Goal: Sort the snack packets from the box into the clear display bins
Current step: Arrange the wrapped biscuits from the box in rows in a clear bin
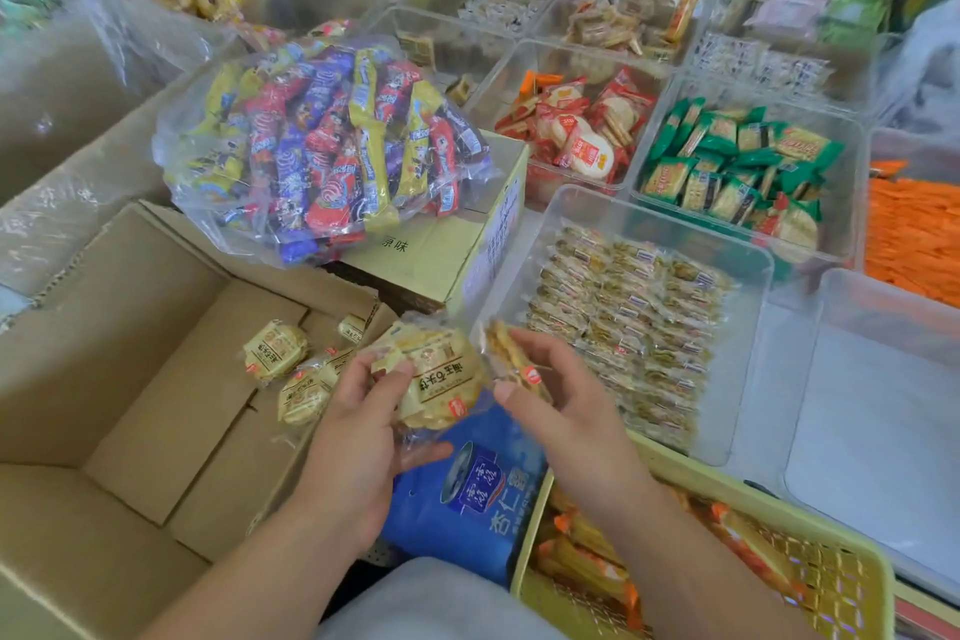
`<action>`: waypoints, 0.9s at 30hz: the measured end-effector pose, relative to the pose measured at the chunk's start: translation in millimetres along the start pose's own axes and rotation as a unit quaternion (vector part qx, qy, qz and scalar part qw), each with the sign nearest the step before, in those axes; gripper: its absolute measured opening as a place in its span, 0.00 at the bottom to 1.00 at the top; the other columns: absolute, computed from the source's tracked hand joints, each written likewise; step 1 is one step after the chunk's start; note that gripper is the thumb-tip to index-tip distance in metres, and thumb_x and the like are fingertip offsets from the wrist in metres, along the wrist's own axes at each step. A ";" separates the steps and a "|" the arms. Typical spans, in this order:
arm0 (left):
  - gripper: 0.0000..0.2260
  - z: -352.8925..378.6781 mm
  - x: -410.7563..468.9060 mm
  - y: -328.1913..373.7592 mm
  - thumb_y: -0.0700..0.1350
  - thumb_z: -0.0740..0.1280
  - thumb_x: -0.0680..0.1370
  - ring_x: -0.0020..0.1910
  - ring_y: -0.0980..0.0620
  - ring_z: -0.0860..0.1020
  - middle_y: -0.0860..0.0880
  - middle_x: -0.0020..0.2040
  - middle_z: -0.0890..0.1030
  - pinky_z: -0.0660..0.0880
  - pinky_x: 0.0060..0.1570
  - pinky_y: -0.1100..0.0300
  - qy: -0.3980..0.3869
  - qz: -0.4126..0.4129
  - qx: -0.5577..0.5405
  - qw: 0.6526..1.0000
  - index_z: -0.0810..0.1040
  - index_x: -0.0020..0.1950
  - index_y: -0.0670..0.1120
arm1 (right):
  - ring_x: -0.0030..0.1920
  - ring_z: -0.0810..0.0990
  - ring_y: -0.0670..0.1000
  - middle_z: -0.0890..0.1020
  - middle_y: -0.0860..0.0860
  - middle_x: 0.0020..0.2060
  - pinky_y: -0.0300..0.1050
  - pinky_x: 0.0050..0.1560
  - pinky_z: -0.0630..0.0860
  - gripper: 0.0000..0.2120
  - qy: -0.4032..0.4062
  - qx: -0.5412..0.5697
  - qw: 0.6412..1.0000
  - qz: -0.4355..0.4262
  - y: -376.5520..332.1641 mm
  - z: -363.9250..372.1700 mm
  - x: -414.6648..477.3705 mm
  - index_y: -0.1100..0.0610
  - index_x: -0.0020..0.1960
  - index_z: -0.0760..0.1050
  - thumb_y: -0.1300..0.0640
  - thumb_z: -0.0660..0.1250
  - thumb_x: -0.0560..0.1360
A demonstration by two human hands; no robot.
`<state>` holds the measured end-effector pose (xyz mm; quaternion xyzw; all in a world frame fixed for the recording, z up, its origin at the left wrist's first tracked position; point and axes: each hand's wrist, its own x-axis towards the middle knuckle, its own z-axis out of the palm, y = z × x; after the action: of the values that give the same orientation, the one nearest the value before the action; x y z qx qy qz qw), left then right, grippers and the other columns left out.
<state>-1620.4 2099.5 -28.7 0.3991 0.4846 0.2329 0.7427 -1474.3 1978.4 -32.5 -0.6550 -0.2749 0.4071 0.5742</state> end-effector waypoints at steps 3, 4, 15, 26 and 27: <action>0.08 -4.6 4.5 6.5 0.44 0.66 0.83 0.51 0.40 0.87 0.45 0.56 0.87 0.84 0.34 0.50 0.006 0.006 -0.017 1.000 0.81 0.59 0.55 | 0.56 0.80 0.37 0.81 0.36 0.57 0.43 0.54 0.78 0.23 0.068 -0.072 0.995 0.014 5.4 -27.4 30.5 0.34 0.63 0.75 0.37 0.71 0.68; 0.08 -5.9 5.1 8.2 0.44 0.66 0.83 0.51 0.40 0.87 0.46 0.56 0.87 0.84 0.34 0.50 0.004 0.009 -0.021 1.000 0.81 0.58 0.55 | 0.56 0.78 0.37 0.79 0.36 0.59 0.45 0.55 0.78 0.24 0.078 -0.121 0.989 0.024 8.5 -36.4 42.7 0.36 0.64 0.74 0.37 0.71 0.69; 0.11 -29.0 -3.2 8.1 0.43 0.64 0.83 0.53 0.39 0.86 0.45 0.57 0.87 0.84 0.39 0.48 0.006 0.015 -0.051 0.999 0.77 0.65 0.53 | 0.72 0.70 0.57 0.69 0.54 0.75 0.49 0.68 0.67 0.26 -0.132 -0.458 0.872 0.114 44.6 -55.0 118.2 0.48 0.78 0.64 0.43 0.63 0.82; 0.10 -26.4 -7.2 13.6 0.42 0.64 0.83 0.54 0.41 0.86 0.46 0.57 0.87 0.84 0.40 0.49 -0.006 0.013 -0.053 0.999 0.80 0.59 0.55 | 0.74 0.67 0.58 0.68 0.55 0.76 0.54 0.72 0.65 0.27 -0.165 -0.491 0.849 0.110 49.2 -49.3 119.6 0.51 0.79 0.63 0.42 0.58 0.83; 0.11 -25.6 -8.0 14.3 0.42 0.64 0.83 0.54 0.41 0.86 0.46 0.57 0.87 0.84 0.41 0.48 -0.008 0.014 -0.054 0.998 0.81 0.58 0.56 | 0.73 0.68 0.58 0.68 0.56 0.75 0.54 0.72 0.66 0.27 -0.157 -0.485 0.854 0.103 49.4 -49.0 117.8 0.51 0.79 0.63 0.42 0.59 0.83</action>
<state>-1646.4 2111.2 -18.2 0.3673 0.4602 0.2660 0.7633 -1377.0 2040.7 -105.9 -0.8024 -0.4550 0.3762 0.0877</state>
